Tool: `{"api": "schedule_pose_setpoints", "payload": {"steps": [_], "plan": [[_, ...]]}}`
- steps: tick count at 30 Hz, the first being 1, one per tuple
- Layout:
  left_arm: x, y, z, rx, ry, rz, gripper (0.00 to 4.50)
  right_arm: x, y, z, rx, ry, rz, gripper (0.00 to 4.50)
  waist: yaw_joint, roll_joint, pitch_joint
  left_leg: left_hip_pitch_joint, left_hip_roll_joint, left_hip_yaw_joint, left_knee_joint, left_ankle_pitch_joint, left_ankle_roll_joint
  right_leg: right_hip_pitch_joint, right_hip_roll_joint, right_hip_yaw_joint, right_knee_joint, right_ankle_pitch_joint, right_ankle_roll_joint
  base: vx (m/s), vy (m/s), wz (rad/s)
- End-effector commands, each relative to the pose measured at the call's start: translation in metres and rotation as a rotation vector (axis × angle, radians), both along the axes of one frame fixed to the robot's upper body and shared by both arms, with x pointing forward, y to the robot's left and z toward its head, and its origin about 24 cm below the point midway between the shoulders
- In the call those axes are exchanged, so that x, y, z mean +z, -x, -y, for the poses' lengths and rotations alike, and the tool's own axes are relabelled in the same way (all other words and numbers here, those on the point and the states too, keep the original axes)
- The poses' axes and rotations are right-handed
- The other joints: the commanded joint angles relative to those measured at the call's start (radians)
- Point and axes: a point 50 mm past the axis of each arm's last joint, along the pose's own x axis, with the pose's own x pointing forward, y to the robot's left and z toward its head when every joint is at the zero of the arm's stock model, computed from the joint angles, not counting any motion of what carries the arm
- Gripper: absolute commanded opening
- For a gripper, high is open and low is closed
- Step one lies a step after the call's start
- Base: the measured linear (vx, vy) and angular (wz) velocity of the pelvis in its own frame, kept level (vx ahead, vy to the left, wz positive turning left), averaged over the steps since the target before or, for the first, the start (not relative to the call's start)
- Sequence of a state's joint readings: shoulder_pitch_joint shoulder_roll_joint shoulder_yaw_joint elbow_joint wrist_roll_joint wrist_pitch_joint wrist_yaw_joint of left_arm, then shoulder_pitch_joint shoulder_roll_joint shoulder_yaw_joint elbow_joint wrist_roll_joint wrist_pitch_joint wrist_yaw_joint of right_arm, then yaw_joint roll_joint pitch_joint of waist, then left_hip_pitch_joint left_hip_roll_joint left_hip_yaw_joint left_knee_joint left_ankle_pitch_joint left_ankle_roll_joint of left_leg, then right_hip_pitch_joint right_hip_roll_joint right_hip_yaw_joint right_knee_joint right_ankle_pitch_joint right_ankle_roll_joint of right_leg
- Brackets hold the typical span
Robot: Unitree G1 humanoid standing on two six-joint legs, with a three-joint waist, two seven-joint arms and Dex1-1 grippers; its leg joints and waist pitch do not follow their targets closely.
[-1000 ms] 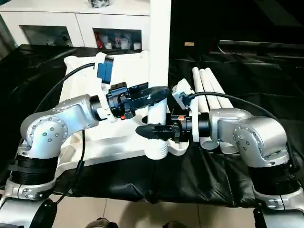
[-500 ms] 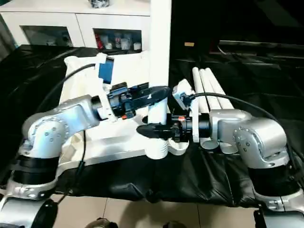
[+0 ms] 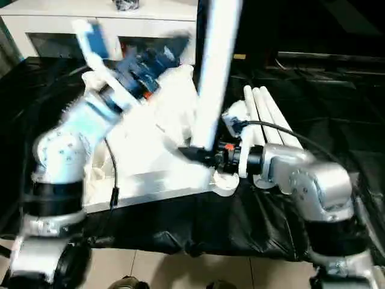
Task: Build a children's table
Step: Insert table leg to table base
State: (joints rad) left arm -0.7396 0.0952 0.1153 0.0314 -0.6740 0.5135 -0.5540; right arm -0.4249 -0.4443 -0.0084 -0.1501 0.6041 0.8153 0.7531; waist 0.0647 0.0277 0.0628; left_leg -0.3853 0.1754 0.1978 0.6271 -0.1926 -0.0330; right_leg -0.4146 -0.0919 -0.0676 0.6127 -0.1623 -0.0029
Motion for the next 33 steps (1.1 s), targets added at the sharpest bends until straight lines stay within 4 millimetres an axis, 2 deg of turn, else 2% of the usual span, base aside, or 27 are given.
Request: {"api": "schedule_pose_setpoints", "payload": {"steps": [1,3,4,5,7,9,10,12,15,16,19,26,28,29,33], "plan": [[-0.025,-0.008,-0.002,0.138,-0.233,0.023,2.95,0.004,-0.006,0.016,-0.133,0.018,0.065,1.89,0.002,-0.008,-0.082,0.015,0.039,-0.029,-0.073,-0.136,0.010,0.055,-0.042,0.037,-0.082,-0.283,-0.129,0.000,0.000,0.00],[-0.035,-0.010,-0.002,0.181,-0.334,0.042,2.95,0.002,-0.007,0.020,-0.169,0.024,0.068,1.89,0.000,-0.007,-0.083,0.014,0.040,-0.031,-0.075,-0.139,0.008,0.058,-0.042,0.037,-0.082,-0.287,-0.113,0.000,0.000,0.00],[-0.060,-0.005,0.000,0.138,-0.490,0.090,2.95,-0.005,-0.007,0.028,-0.250,0.036,0.043,1.89,0.000,-0.002,-0.083,0.016,0.041,-0.031,-0.076,-0.141,0.001,0.056,-0.045,0.039,-0.080,-0.279,-0.114,0.000,0.000,0.00],[-0.060,-0.005,0.000,0.138,-0.490,0.090,2.95,-0.005,-0.007,0.028,-0.250,0.036,0.043,1.89,0.000,-0.002,-0.084,0.016,0.041,-0.031,-0.077,-0.139,-0.001,0.057,-0.045,0.039,-0.079,-0.273,-0.120,0.000,0.000,0.00],[-0.091,0.007,0.006,0.010,-0.514,0.028,2.95,-0.014,-0.003,0.037,-0.328,0.058,0.038,1.89,0.001,0.002,-0.084,0.016,0.042,-0.027,-0.077,-0.144,-0.006,0.055,-0.049,0.040,-0.079,-0.238,-0.156,0.000,0.000,0.00],[-0.107,0.013,0.010,-0.058,-0.555,0.009,2.95,-0.017,-0.002,0.040,-0.375,0.069,0.057,1.89,0.001,0.007,-0.085,0.018,0.042,-0.027,-0.078,-0.160,-0.010,0.054,-0.047,0.040,-0.076,-0.238,-0.168,0.000,0.000,0.00],[-0.125,0.019,0.014,-0.151,-0.608,-0.024,2.95,-0.022,-0.001,0.041,-0.420,0.083,0.048,1.89,-0.001,0.008,-0.087,0.015,0.040,-0.028,-0.079,-0.158,-0.006,0.056,-0.046,0.040,-0.074,-0.210,-0.176,0.000,0.000,0.00],[-0.130,0.021,0.016,-0.178,-0.631,-0.022,2.95,-0.024,0.000,0.041,-0.427,0.090,0.042,1.89,-0.002,0.007,-0.084,0.016,0.041,-0.028,-0.080,-0.176,-0.006,0.054,-0.046,0.040,-0.075,-0.226,-0.177,0.000,0.000,0.00],[-0.156,0.027,0.017,-0.258,-0.759,-0.032,2.95,-0.035,0.003,0.042,-0.449,0.157,0.043,1.89,-0.006,0.017,-0.079,0.018,0.038,-0.030,-0.083,-0.230,-0.007,0.055,-0.050,0.040,-0.088,-0.315,-0.155,0.000,0.000,0.00],[-0.156,0.028,0.017,-0.260,-0.760,-0.033,2.95,-0.035,0.003,0.042,-0.449,0.158,0.044,1.89,-0.008,0.014,-0.079,0.018,0.038,-0.028,-0.082,-0.234,-0.010,0.055,-0.051,0.041,-0.089,-0.341,-0.144,0.000,0.000,0.00],[-0.166,0.031,0.016,-0.299,-0.806,-0.082,2.95,-0.037,0.004,0.043,-0.480,0.137,0.054,1.89,-0.012,0.020,-0.078,0.020,0.038,-0.029,-0.083,-0.252,-0.009,0.052,-0.052,0.039,-0.097,-0.405,-0.130,0.000,0.000,0.00],[-0.184,0.031,0.008,-0.312,-0.944,-0.093,2.95,-0.040,0.007,0.039,-0.475,0.145,0.050,1.89,-0.022,0.022,-0.078,0.021,0.037,-0.033,-0.086,-0.280,-0.008,0.046,-0.049,0.036,-0.105,-0.458,-0.102,0.000,0.000,0.00],[-0.186,0.032,0.007,-0.327,-0.941,-0.122,2.68,-0.041,0.007,0.038,-0.467,0.140,0.043,1.89,-0.024,0.023,-0.077,0.020,0.039,-0.034,-0.087,-0.282,-0.009,0.045,-0.051,0.036,-0.104,-0.451,-0.114,0.000,0.000,0.00],[-0.186,0.033,0.008,-0.342,-0.925,-0.143,2.61,-0.041,0.007,0.037,-0.463,0.140,0.041,1.89,-0.026,0.017,-0.077,0.020,0.039,-0.033,-0.087,-0.284,-0.006,0.046,-0.051,0.036,-0.103,-0.451,-0.118,0.000,0.000,0.00],[-0.188,0.030,0.008,-0.315,-0.938,-0.149,2.17,-0.041,0.006,0.037,-0.463,0.148,0.054,1.89,-0.026,0.020,-0.078,0.019,0.038,-0.032,-0.085,-0.271,0.002,0.046,-0.052,0.037,-0.102,-0.438,-0.128,0.000,0.000,0.00]]}}
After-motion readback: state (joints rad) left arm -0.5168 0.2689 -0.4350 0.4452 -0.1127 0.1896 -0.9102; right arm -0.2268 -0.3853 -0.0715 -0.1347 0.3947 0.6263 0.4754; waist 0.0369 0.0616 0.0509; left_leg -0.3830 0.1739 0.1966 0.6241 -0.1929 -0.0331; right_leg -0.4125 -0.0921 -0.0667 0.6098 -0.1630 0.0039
